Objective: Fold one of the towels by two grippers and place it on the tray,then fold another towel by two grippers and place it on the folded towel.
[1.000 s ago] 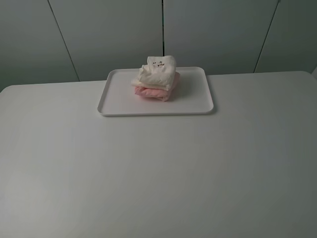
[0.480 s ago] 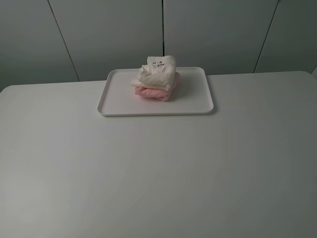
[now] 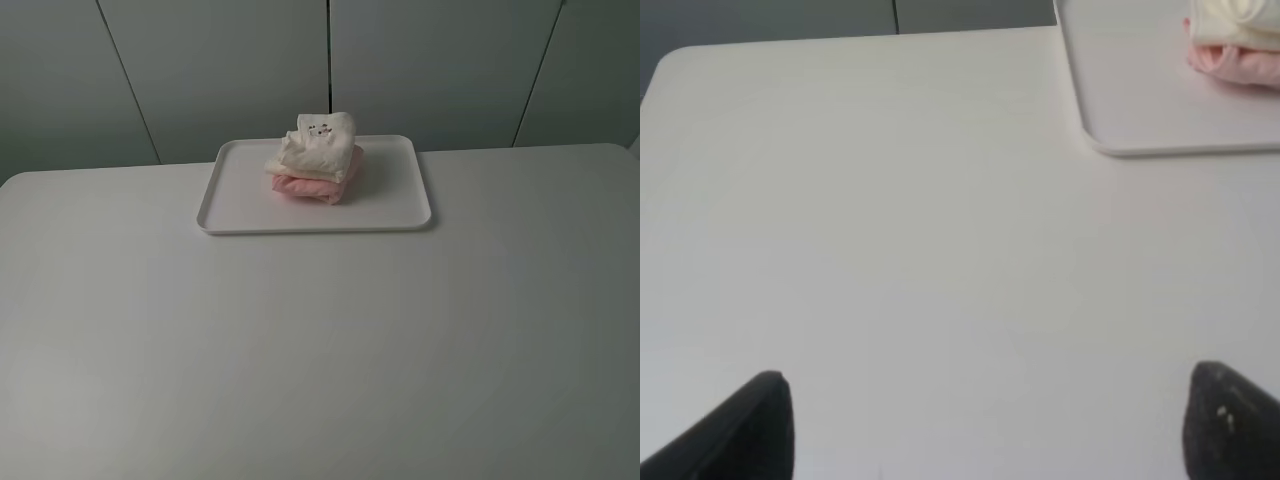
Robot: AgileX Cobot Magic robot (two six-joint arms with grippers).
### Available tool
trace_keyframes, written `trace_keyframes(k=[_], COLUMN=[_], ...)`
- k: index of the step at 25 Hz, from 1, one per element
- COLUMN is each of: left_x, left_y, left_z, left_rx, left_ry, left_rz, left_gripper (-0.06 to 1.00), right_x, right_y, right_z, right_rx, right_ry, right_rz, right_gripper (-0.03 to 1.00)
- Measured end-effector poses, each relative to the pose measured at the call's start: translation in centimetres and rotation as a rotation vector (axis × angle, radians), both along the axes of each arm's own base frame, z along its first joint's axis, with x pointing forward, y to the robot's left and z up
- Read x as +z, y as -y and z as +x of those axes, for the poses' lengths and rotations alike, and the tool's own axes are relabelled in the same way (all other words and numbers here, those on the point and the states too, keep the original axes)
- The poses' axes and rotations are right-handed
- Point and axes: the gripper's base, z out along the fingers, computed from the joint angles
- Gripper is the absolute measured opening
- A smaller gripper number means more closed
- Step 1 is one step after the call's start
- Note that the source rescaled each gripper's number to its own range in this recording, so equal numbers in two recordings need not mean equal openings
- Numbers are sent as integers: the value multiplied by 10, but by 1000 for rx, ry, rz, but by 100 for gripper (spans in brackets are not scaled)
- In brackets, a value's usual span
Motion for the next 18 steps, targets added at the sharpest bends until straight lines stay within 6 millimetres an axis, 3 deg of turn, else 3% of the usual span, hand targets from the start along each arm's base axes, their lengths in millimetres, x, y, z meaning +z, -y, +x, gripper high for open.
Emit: trace_keyframes(k=[18], left_x=[0], left_y=[0], left_z=[0], left_rx=[2], left_ry=[0], left_rz=[0], left_gripper=[100], right_x=[0], right_y=[0], right_z=[0], right_rx=[1], right_ry=[0], right_rz=[-2], right_gripper=[100])
